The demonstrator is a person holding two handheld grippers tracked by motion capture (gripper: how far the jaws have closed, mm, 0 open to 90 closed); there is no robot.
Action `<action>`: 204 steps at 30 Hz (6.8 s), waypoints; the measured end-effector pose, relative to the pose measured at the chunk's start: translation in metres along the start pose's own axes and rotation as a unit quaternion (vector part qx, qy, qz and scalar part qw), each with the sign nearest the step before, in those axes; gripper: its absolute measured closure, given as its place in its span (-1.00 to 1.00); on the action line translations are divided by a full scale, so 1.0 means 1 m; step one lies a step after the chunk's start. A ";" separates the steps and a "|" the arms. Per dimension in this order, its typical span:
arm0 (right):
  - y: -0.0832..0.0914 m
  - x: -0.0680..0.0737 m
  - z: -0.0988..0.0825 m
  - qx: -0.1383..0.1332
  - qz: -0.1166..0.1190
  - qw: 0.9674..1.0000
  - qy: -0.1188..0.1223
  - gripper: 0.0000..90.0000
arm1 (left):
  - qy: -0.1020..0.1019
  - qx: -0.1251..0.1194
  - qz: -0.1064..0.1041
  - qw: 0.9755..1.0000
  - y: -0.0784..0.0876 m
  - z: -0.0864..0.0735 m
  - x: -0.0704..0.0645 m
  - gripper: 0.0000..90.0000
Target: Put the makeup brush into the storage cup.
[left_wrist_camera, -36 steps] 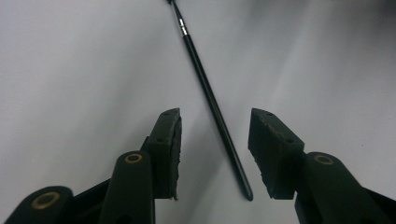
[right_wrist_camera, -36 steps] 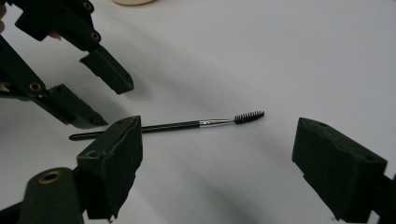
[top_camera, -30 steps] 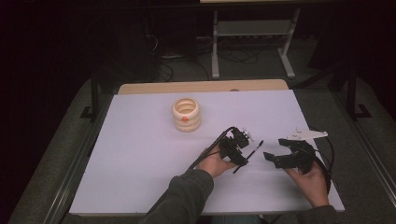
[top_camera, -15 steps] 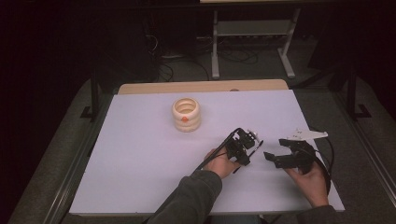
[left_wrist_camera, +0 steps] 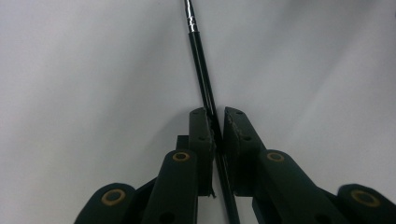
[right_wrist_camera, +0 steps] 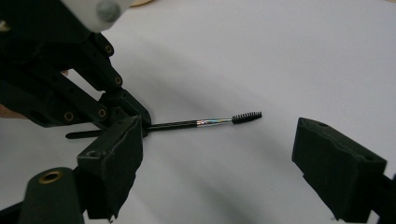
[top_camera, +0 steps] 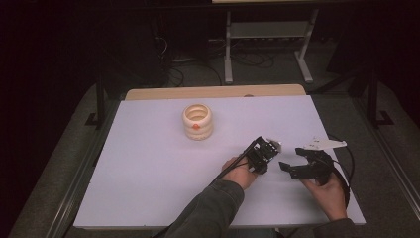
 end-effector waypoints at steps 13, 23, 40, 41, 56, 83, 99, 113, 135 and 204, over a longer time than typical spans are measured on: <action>-0.001 -0.002 -0.002 0.001 0.001 1.000 -0.006 -0.66 | 0.009 0.013 -0.007 1.000 0.000 0.003 0.003 0.91; -0.002 -0.003 -0.004 0.003 0.004 1.000 -0.011 -0.66 | 0.011 -0.001 -0.005 1.000 0.006 -0.002 0.010 0.91; -0.005 0.004 -0.004 0.007 0.023 1.000 -0.009 -0.66 | 0.022 -0.048 -0.023 0.998 0.032 -0.023 0.031 0.91; -0.005 0.005 -0.004 0.007 0.026 1.000 -0.009 -0.66 | 0.021 -0.052 -0.024 0.998 0.034 -0.025 0.032 0.91; -0.004 0.022 0.005 -0.003 0.060 0.998 0.000 -0.66 | 0.029 -0.105 -0.039 0.993 0.058 -0.064 0.049 0.91; -0.010 0.069 0.050 0.012 0.130 0.991 0.038 -0.68 | 0.033 -0.195 -0.051 0.979 0.101 -0.142 0.075 0.91; -0.016 0.095 0.085 0.013 0.166 0.984 0.059 -0.68 | 0.031 -0.244 -0.050 0.968 0.116 -0.169 0.078 0.91; -0.028 0.114 0.101 0.013 0.201 0.977 0.069 -0.67 | 0.014 -0.272 -0.045 0.961 0.118 -0.186 0.074 0.91; -0.047 0.145 0.117 0.020 0.272 0.959 0.077 -0.22 | 0.006 -0.313 -0.041 0.949 0.118 -0.192 0.066 0.91; -0.034 0.116 0.136 0.049 0.271 0.958 0.076 0.88 | 0.032 -0.300 -0.024 0.953 0.099 -0.238 0.072 0.38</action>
Point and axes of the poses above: each handheld gripper's, and its own axes: y roughly backward along the jaws, z roughly out of its top, x roughly to its left, the point moved 6 cm from there along -y, roughly forward along the jaws, and after that the axes turned 6 degrees about x, right-handed, at the moved point
